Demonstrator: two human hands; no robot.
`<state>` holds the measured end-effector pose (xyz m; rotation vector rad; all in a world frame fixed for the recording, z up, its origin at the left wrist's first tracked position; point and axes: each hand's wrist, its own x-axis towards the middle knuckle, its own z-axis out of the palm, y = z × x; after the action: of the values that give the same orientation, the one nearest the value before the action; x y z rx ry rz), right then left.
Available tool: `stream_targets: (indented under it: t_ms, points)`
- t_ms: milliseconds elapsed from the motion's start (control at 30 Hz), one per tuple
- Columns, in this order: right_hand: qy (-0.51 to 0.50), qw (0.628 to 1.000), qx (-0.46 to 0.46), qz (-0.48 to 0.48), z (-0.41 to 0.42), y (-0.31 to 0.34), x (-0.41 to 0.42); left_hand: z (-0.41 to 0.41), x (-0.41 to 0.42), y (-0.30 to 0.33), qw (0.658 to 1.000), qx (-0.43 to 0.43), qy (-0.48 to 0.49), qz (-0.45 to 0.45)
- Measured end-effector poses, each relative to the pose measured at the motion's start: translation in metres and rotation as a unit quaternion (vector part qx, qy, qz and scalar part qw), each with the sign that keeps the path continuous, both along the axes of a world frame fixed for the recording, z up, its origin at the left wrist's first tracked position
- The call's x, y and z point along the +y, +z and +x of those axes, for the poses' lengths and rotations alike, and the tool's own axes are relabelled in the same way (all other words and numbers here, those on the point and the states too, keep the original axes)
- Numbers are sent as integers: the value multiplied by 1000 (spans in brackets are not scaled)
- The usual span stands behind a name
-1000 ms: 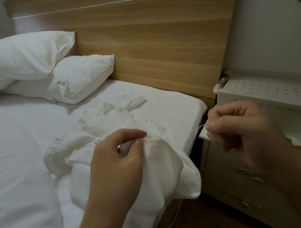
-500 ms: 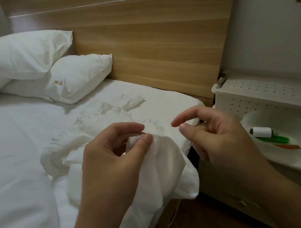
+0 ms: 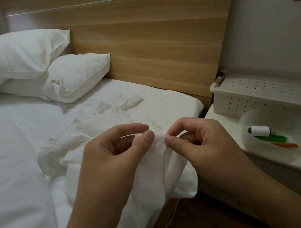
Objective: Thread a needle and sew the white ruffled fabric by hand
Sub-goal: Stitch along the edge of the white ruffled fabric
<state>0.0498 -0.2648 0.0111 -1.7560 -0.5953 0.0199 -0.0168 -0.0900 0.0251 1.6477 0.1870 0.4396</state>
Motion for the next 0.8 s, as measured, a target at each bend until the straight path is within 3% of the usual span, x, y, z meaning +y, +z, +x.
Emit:
stream_targets:
  t_ms: [133, 333, 533, 800]
  points:
    - [8, 1000, -7, -4, 0, 1, -1, 0, 2, 0, 996, 57, -46, -56]
    - [8, 999, -12, -29, 4, 2, -5, 0, 2, -3, 999, 36, 5, -30]
    - [1, 992, 103, 77, 7, 12, -11, -1, 1, -1, 999, 15, 17, -28]
    - [25, 998, 30, 41, -8, 18, -5, -1, 1, -3, 1000, 7, 18, -16]
